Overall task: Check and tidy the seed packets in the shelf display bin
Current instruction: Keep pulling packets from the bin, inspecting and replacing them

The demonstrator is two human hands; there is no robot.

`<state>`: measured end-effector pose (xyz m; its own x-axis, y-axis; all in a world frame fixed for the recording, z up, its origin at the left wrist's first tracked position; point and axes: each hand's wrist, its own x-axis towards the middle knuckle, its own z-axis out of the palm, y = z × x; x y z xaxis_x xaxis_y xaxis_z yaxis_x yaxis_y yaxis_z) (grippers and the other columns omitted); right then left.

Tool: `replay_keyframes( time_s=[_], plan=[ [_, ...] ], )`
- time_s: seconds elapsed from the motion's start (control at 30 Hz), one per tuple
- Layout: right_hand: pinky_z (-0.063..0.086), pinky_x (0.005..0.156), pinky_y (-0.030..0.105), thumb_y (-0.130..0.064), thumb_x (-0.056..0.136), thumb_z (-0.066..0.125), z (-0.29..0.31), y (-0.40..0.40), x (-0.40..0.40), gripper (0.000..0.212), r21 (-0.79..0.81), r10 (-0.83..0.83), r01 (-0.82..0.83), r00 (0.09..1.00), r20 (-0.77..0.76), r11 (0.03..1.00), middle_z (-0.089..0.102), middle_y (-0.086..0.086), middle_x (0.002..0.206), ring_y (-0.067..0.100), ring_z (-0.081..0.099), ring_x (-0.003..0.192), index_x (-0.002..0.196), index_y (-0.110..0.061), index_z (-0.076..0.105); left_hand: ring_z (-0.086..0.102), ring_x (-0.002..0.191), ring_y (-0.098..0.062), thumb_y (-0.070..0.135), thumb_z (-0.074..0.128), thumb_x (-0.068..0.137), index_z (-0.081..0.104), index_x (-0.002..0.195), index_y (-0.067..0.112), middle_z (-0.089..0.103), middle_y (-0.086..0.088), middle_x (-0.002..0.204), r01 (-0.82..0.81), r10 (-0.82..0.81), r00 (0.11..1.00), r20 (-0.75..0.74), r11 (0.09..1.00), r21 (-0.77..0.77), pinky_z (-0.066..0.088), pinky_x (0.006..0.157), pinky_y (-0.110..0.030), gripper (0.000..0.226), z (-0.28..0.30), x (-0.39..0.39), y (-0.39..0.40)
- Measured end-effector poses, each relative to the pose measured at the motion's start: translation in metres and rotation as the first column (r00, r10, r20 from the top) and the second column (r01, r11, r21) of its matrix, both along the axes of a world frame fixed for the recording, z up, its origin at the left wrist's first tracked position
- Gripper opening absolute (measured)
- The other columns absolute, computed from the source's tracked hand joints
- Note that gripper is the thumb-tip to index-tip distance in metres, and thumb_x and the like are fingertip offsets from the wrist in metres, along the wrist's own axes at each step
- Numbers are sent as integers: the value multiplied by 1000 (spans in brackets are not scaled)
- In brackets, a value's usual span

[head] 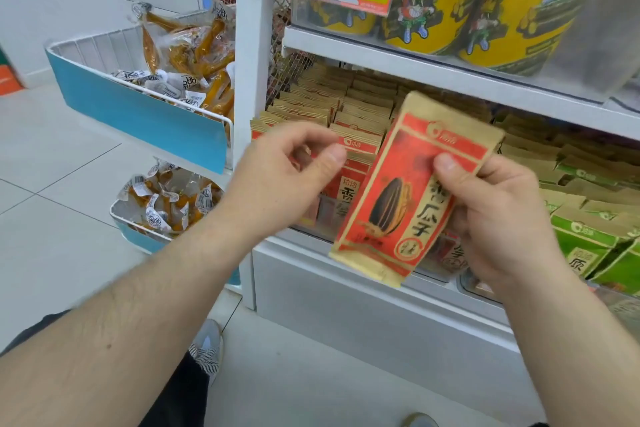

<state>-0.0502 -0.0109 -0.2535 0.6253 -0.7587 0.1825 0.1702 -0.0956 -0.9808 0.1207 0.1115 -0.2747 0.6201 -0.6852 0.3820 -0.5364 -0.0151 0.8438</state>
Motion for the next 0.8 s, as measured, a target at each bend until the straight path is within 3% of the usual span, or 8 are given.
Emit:
replay_keyframes(
  time_s=[0.07, 0.17, 0.23, 0.33, 0.47, 0.57, 0.63, 0.8],
  plan=[
    [38, 38, 17, -32, 71, 71, 13, -8, -5, 16, -68, -91, 100, 988, 124, 993, 64, -4, 55, 7, 48, 36, 70, -17, 68, 46, 114, -16, 41, 61, 89, 68, 109, 32, 57, 14, 113, -215, 198, 906, 373, 977, 2, 35, 96, -34, 23, 0, 18, -9],
    [43, 45, 22, -44, 68, 72, 28, -19, -9, 21, -176, -152, 199, 957, 248, 964, 66, -4, 61, 12, 52, 41, 69, -24, 74, 20, 134, -23, 46, 65, 85, 66, 115, 41, 40, 6, 143, -321, 151, 809, 568, 923, 211, 13, 106, -43, 31, -4, 31, -25],
    [48, 51, 26, -44, 75, 72, 36, -20, -6, 21, -222, -158, 219, 952, 263, 950, 69, -1, 65, 17, 58, 48, 73, -23, 74, 13, 141, -26, 44, 66, 85, 68, 111, 42, 35, 5, 150, -316, 96, 801, 591, 906, 282, 7, 112, -48, 26, -8, 31, -31],
    [52, 52, 30, -31, 88, 67, 42, -24, 11, 21, -308, -197, 259, 956, 216, 916, 68, 0, 59, 16, 60, 48, 70, -20, 70, 16, 142, -30, 36, 69, 85, 73, 101, 40, 41, 5, 148, -322, 119, 773, 623, 920, 224, 6, 112, -55, 17, -11, 32, -34],
    [54, 55, 38, -21, 93, 64, 38, -31, 41, 21, -451, -211, 189, 978, 1, 872, 65, -4, 52, 10, 61, 46, 72, -22, 66, 21, 140, -32, 31, 71, 84, 74, 92, 37, 47, 4, 143, -313, 141, 781, 608, 931, 187, 10, 111, -58, 11, -15, 35, -33],
    [57, 62, 45, -25, 93, 65, 32, -35, 57, 23, -527, -232, 102, 955, -185, 844, 68, 0, 60, 16, 65, 52, 70, -25, 67, 20, 140, -30, 31, 69, 86, 74, 90, 38, 46, 5, 143, -294, 136, 797, 588, 938, 182, 9, 111, -56, 9, -16, 35, -33],
    [58, 62, 41, -31, 90, 67, 27, -38, 65, 24, -586, -271, 66, 924, -269, 807, 70, -5, 63, 22, 67, 60, 66, -28, 69, 21, 139, -30, 30, 69, 86, 74, 89, 37, 46, 3, 143, -282, 134, 797, 590, 945, 166, 10, 111, -55, 9, -18, 36, -33],
    [43, 61, 19, -38, 89, 68, 23, -40, 77, 15, -631, -306, -71, 829, -467, 773, 65, -21, 73, -2, 61, 71, 76, -32, 72, 33, 128, -30, 24, 65, 83, 72, 83, 28, 56, -1, 130, -212, 217, 759, 614, 974, -83, 18, 101, -48, 8, -14, 39, -31]
  ],
)
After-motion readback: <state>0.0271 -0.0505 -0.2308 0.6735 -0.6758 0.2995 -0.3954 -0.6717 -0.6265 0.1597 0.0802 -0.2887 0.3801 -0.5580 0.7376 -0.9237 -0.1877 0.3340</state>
